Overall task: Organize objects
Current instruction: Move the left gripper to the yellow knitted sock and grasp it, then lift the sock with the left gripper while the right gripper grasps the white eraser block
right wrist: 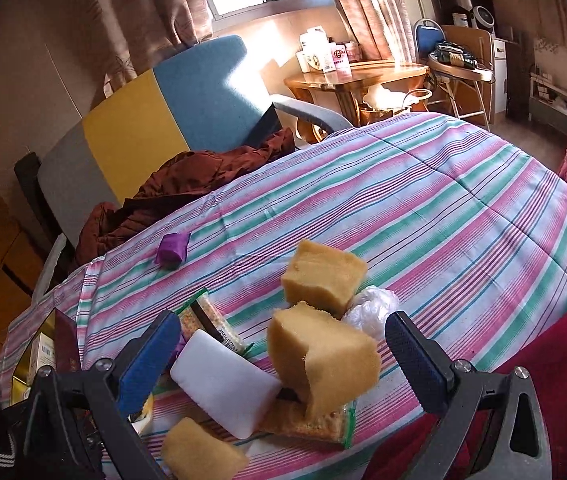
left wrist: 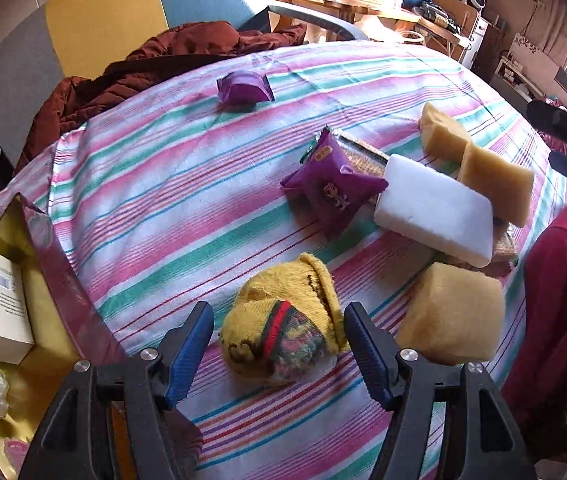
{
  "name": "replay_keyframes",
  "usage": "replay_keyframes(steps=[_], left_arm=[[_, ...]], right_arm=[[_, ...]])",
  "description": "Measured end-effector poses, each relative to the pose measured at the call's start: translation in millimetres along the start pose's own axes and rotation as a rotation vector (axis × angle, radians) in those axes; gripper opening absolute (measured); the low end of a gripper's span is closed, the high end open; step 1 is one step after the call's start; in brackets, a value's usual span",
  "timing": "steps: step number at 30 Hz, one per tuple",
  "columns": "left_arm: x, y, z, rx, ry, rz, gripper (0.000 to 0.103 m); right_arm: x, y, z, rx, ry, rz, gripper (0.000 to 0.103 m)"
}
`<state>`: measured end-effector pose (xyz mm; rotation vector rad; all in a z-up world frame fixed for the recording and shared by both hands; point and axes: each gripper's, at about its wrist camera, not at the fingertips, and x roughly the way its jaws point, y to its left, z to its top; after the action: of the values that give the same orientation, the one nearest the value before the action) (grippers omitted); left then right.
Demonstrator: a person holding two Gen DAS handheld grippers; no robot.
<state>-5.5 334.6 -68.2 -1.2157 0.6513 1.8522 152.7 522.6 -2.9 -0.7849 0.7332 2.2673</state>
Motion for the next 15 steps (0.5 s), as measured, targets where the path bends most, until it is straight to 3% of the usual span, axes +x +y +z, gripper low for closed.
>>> replay_keyframes(steps=[1,8,15], left_arm=[[6,0,-2,-0.004,0.013,-0.03,0.059],[-2,6,-10,-0.033,-0.05,-0.051,0.049],[-31,12,-23,-0.043,-0.103,-0.105,0.049]], right_arm=[[1,0,0,0.0,0.005,0.001,0.103],[8,9,-2,-0.048,0.052,0.014,0.103],[37,58,-17,-0.328,0.24,0.099,0.103]])
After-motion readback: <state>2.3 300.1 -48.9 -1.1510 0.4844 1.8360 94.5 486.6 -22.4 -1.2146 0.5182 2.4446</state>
